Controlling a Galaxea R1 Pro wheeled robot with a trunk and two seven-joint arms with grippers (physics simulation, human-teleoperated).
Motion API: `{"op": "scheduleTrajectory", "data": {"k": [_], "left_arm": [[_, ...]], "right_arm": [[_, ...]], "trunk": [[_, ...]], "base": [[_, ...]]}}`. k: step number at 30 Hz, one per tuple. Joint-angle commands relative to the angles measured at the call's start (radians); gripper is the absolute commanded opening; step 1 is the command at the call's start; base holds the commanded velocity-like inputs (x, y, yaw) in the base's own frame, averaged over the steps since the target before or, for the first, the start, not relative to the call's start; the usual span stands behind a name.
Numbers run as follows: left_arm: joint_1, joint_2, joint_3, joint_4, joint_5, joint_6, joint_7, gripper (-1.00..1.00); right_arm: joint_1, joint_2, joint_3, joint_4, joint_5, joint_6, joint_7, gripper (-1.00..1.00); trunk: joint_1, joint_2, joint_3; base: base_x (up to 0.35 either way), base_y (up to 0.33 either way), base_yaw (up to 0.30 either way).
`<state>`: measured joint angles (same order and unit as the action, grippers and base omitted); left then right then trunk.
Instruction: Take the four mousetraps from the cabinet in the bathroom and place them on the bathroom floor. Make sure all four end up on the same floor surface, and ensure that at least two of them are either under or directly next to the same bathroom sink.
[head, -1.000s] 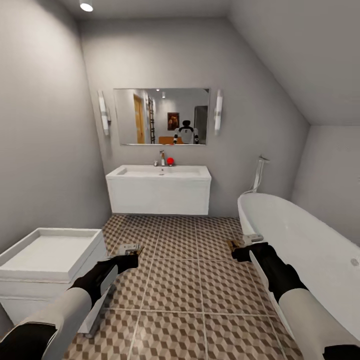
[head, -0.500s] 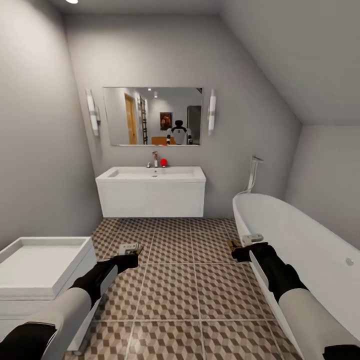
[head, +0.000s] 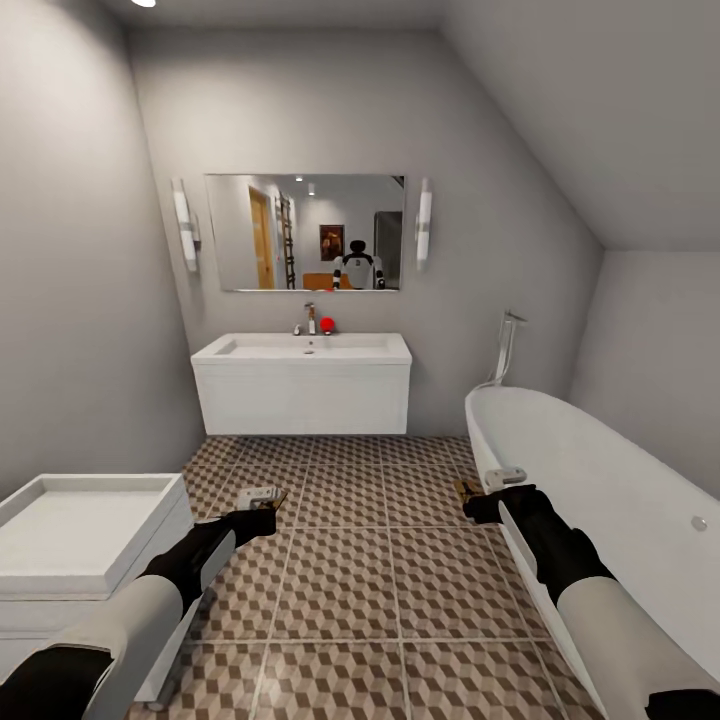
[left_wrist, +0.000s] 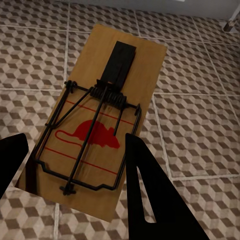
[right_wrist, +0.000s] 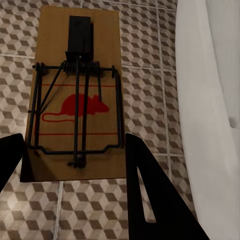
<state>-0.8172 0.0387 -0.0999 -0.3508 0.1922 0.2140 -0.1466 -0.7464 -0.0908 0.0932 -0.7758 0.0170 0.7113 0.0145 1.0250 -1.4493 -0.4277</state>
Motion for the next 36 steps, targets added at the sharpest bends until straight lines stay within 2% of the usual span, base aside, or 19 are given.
{"op": "scheduleTrajectory", "data": {"k": [1,10,31,36], "left_arm": [[0.000,0.001,-0.008,-0.002,0.010,0.005,0.001,-1.00],[0.000,0.000,-0.007,-0.003,0.011,0.014,0.010,-1.00],[0.000,0.002,-0.006,-0.002,0.014,0.018,0.008,-1.00],[0.000,0.003,-0.006,-0.002,0.015,0.018,0.006,-1.00]], "right_arm": [[-0.001,-0.001,0.003,-0.001,0.002,0.005,0.001,-1.00],[-0.001,-0.001,0.003,-0.001,0.001,0.005,0.001,-1.00],[-0.001,-0.001,0.003,-0.002,0.001,0.005,0.001,-1.00],[-0.001,-0.002,0.003,-0.001,0.001,0.005,0.001,-1.00]], "trunk": [[0.000,-0.001,-0.001],[0.000,-0.001,-0.001],[0.000,-0.001,-0.001],[0.000,-0.001,-0.001]], "base": [[0.000,0.000,0.000],[0.048,0.000,0.000],[0.311,0.000,0.001],[0.322,0.000,0.151]]}}
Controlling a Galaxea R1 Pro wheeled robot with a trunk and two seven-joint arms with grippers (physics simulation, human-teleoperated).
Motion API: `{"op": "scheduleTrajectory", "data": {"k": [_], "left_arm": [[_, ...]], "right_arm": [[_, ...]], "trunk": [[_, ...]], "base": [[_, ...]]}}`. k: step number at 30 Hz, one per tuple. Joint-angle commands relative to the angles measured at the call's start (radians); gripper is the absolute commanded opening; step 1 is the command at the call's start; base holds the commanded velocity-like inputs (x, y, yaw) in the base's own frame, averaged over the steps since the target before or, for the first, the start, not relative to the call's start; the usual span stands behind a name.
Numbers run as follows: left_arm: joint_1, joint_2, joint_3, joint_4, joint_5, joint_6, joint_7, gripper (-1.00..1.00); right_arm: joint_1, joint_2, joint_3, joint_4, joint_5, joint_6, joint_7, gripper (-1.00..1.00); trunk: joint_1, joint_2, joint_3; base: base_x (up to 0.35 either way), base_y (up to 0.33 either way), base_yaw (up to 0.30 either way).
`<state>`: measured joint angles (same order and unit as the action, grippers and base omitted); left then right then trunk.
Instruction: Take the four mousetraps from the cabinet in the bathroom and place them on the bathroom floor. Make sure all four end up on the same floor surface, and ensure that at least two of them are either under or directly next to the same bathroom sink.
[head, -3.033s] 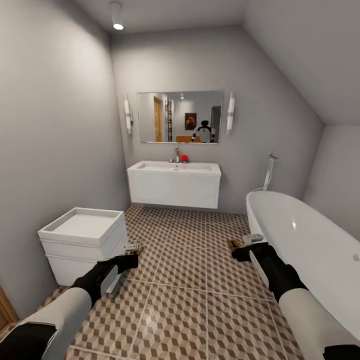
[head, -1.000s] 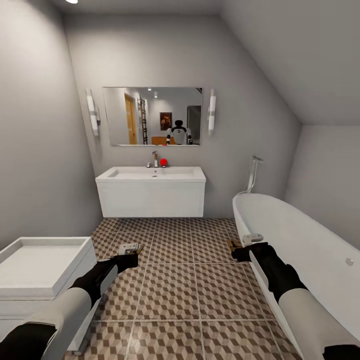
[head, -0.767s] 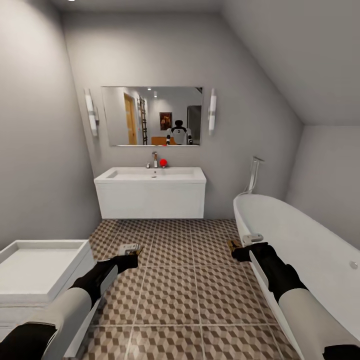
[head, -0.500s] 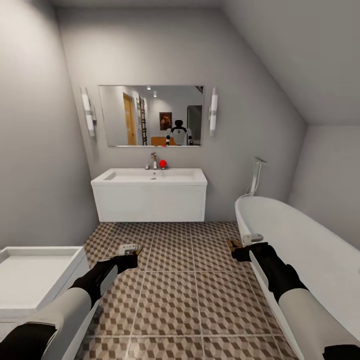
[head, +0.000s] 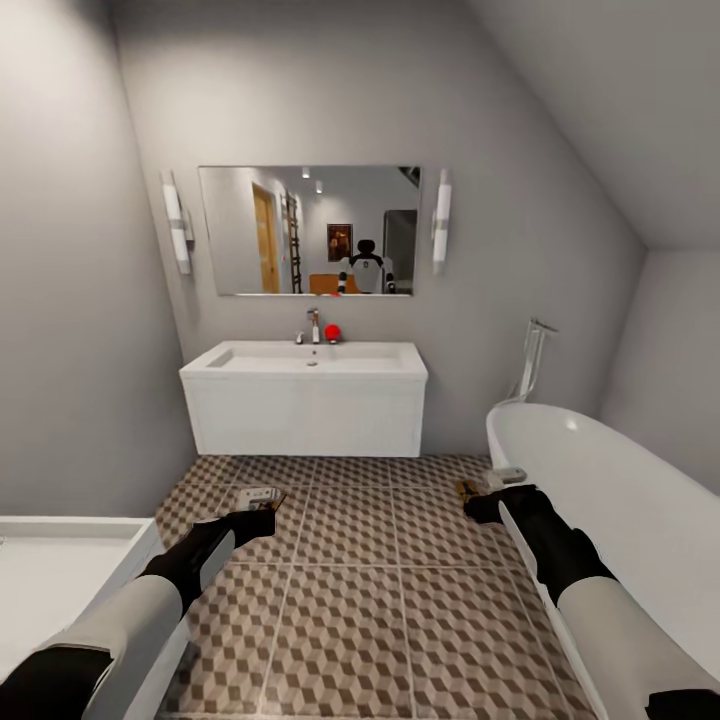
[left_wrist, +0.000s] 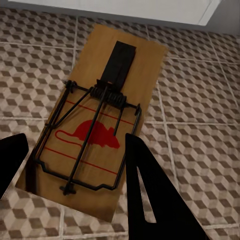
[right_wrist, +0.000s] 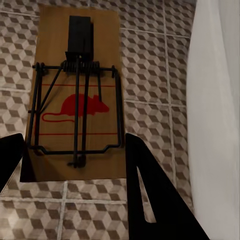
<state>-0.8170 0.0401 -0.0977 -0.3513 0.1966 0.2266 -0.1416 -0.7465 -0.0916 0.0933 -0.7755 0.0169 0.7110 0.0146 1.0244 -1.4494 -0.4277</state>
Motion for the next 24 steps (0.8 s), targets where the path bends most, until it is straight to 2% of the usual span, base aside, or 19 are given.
{"op": "scheduleTrajectory", "data": {"k": [1,8,24], "left_arm": [[-0.001,0.001,-0.008,-0.001,0.010,0.005,0.001,-1.00],[-0.001,0.001,-0.008,-0.001,0.010,0.005,0.001,-1.00],[-0.001,0.000,-0.009,-0.001,0.011,0.005,-0.001,-1.00]], "right_arm": [[-0.001,-0.001,0.003,-0.002,0.002,0.005,0.001,-1.00],[-0.001,-0.001,0.003,-0.001,0.002,0.001,0.001,-1.00],[-0.001,0.001,0.003,-0.001,0.002,-0.002,0.001,-1.00]], "trunk": [[0.001,-0.001,-0.001],[0.001,-0.001,-0.001],[0.001,-0.001,-0.001]], "base": [[0.322,0.000,0.188],[0.322,0.000,0.091],[0.322,0.000,0.006]]}}
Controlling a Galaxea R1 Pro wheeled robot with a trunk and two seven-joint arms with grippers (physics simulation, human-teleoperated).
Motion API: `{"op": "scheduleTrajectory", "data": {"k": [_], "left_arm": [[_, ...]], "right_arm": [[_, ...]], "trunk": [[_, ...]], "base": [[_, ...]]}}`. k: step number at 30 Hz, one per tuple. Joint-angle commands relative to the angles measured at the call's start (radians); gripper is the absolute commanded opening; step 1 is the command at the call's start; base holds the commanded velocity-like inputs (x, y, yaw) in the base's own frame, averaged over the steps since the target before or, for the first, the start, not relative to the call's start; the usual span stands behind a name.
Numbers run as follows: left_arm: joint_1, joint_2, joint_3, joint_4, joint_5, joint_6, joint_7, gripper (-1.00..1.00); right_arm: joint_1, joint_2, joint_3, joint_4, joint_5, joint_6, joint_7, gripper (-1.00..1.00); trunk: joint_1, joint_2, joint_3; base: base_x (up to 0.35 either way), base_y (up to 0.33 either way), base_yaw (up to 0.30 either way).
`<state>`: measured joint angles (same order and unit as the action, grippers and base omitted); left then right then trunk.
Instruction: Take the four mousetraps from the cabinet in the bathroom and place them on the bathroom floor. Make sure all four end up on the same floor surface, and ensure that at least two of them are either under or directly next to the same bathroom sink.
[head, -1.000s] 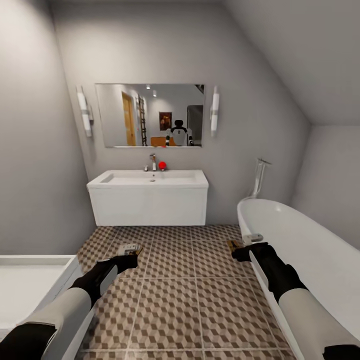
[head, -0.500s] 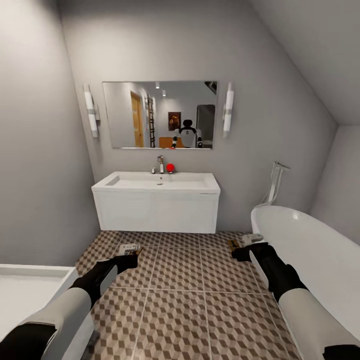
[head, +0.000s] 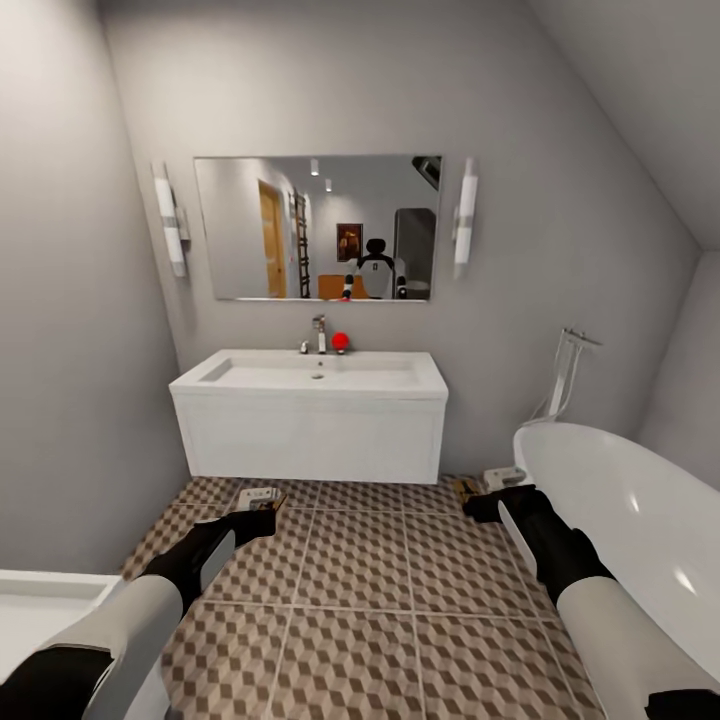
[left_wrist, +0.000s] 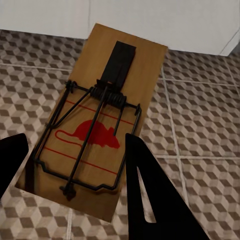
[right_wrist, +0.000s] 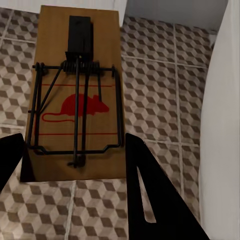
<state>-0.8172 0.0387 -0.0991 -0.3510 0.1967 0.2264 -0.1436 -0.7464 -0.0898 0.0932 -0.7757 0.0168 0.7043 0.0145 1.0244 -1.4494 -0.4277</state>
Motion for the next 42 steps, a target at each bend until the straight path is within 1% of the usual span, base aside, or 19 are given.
{"op": "scheduleTrajectory", "data": {"k": [1,29,35,42], "left_arm": [[0.000,0.001,-0.008,-0.002,0.010,0.005,0.001,-1.00],[0.000,0.002,-0.008,-0.002,0.011,-0.002,0.005,-1.00],[0.000,0.002,-0.007,0.002,0.013,-0.004,0.002,-1.00],[0.000,-0.004,-0.006,-0.002,0.013,0.004,0.003,-1.00]], "right_arm": [[-0.001,-0.001,0.003,-0.001,0.002,0.005,0.001,-1.00],[-0.001,0.000,0.003,-0.001,0.001,-0.002,-0.002,-1.00],[-0.001,0.000,0.003,-0.001,0.001,-0.002,-0.002,-1.00],[-0.001,-0.004,0.003,-0.001,0.002,-0.002,-0.004,-1.00]], "trunk": [[0.001,-0.001,-0.001],[0.001,-0.001,-0.001],[0.001,-0.001,-0.001],[0.001,-0.001,-0.001]], "base": [[0.322,0.000,0.000],[0.318,0.000,0.000],[0.091,0.000,0.000],[0.014,0.000,0.000]]}}
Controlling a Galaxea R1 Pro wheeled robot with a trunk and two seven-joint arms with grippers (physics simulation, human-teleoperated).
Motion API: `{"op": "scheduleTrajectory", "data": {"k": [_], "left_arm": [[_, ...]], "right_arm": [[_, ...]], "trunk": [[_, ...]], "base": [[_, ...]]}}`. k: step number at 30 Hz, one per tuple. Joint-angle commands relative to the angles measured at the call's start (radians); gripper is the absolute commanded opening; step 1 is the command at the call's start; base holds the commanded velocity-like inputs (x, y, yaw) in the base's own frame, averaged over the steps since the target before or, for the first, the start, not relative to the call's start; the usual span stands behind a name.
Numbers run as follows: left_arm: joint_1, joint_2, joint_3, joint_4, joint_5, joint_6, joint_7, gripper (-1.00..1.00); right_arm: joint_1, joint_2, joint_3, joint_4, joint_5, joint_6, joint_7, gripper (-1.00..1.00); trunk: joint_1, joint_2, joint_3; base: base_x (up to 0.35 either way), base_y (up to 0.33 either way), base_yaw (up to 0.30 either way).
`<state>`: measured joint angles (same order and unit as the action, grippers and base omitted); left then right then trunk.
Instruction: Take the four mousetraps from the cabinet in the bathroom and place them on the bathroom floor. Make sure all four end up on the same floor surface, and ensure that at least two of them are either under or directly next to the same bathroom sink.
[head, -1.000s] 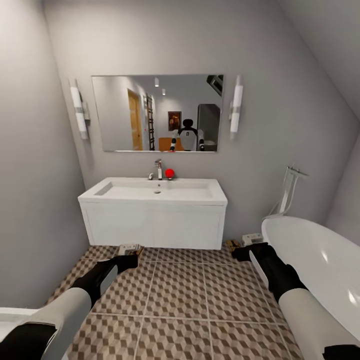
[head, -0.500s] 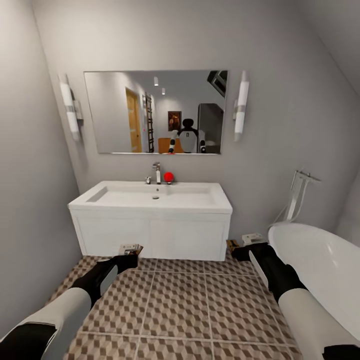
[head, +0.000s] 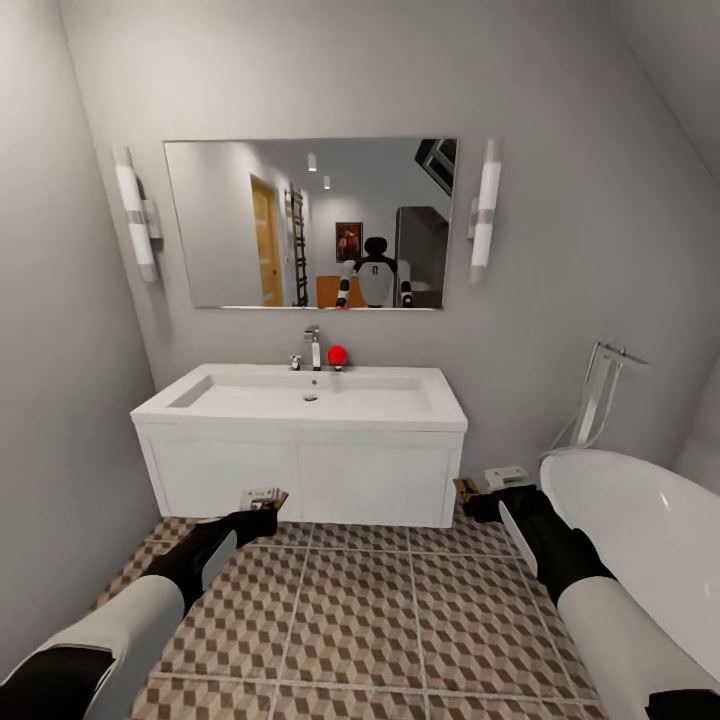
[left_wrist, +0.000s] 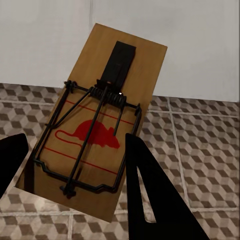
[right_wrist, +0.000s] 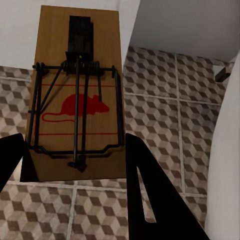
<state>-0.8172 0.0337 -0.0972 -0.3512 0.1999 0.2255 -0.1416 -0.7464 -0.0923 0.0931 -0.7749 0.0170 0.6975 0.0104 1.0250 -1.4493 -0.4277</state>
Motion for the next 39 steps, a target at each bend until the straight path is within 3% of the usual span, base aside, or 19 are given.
{"op": "scheduleTrajectory", "data": {"k": [1,8,17,24,39], "left_arm": [[0.000,-0.001,-0.008,-0.002,0.011,0.006,0.001,-1.00],[0.000,-0.043,-0.007,0.011,0.014,0.012,0.003,-1.00],[0.000,-0.050,-0.005,0.008,0.015,0.044,0.004,-1.00],[0.000,-0.048,-0.004,0.001,0.013,0.072,0.004,-1.00],[0.000,-0.044,-0.005,0.004,0.009,0.068,0.006,-1.00]], "right_arm": [[-0.001,-0.001,0.004,-0.001,0.001,0.005,0.000,-1.00],[-0.001,-0.003,0.004,-0.001,0.001,0.004,-0.004,-1.00],[-0.001,-0.003,0.004,-0.001,0.001,0.004,-0.003,-1.00],[-0.001,-0.003,0.004,-0.001,0.001,0.004,0.000,-1.00],[-0.001,-0.003,0.004,0.018,0.003,0.001,-0.007,-1.00]], "trunk": [[0.000,-0.001,-0.001],[0.000,-0.001,-0.001],[0.000,-0.001,-0.001],[0.027,-0.050,-0.023],[0.084,-0.155,-0.070]], "base": [[0.004,0.000,0.000],[0.001,0.000,0.000],[0.000,0.000,0.000],[0.000,0.000,0.000],[0.000,0.000,0.000]]}}
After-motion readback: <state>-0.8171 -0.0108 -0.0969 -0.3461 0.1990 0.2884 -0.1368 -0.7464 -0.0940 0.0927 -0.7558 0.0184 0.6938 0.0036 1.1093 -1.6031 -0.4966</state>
